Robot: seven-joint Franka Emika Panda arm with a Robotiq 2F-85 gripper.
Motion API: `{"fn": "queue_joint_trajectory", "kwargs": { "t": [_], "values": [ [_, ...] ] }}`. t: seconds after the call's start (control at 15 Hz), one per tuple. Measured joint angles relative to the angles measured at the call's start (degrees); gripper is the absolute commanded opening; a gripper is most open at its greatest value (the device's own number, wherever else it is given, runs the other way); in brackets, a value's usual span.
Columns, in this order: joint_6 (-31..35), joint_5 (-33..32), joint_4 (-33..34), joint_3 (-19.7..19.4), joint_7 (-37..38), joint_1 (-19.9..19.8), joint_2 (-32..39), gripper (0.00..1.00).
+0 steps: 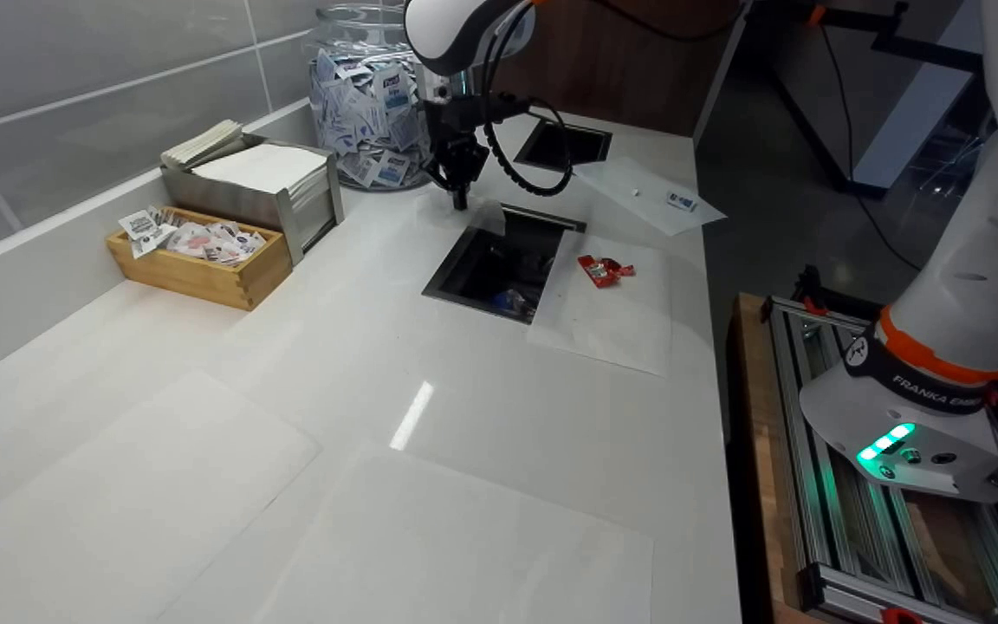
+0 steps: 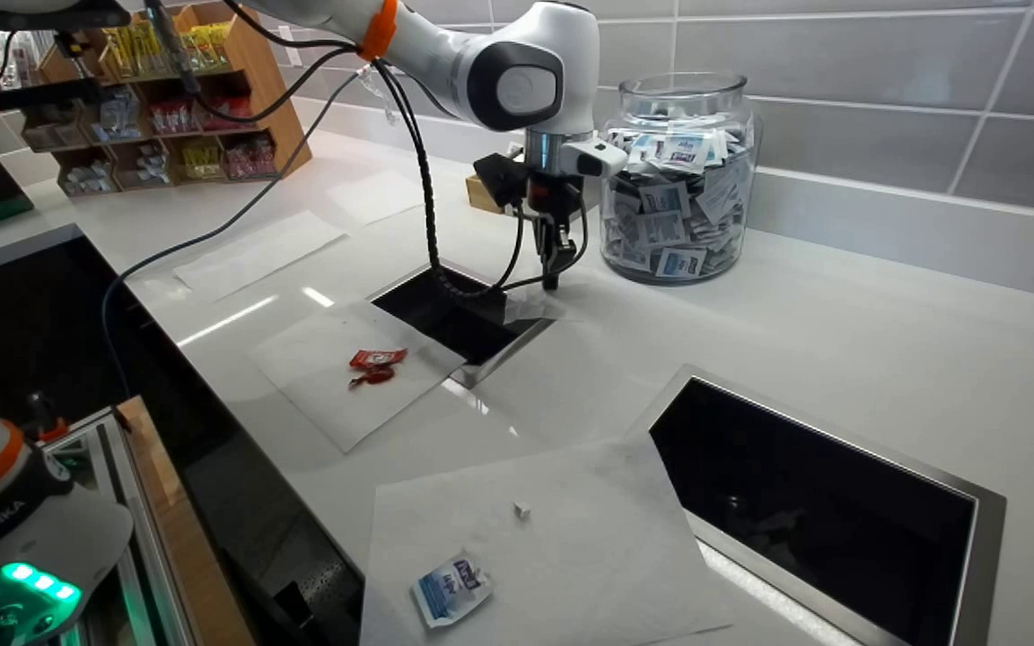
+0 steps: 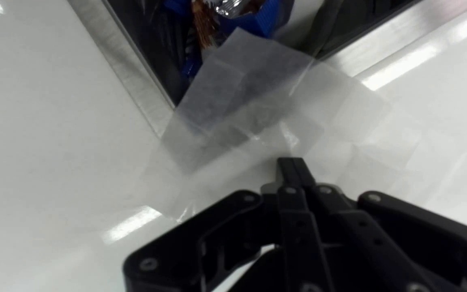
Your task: Use the napkin in the middle to wipe the counter
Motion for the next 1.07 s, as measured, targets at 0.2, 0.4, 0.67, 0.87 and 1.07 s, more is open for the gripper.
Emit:
{"fn": "queue_joint_trajectory", "kwargs": {
  "t": [0.2,0.4,0.67,0.87,1.07],
  "values": [
    [0.30,0.24,-0.03,-1.32,0.01,-2.36,-0.01,0.00],
    [1.58,0.39,-0.74,-3.08,0.05,-5.39,-0.11,0.00],
    [2.95,1.05,-1.92,-3.96,0.08,-8.16,-0.32,0.00],
    [3.62,1.42,-2.61,-3.97,0.37,-8.41,-0.71,0.00],
    [3.67,1.42,-3.02,-3.97,0.67,-8.40,-0.95,0.00]
  ]
}}
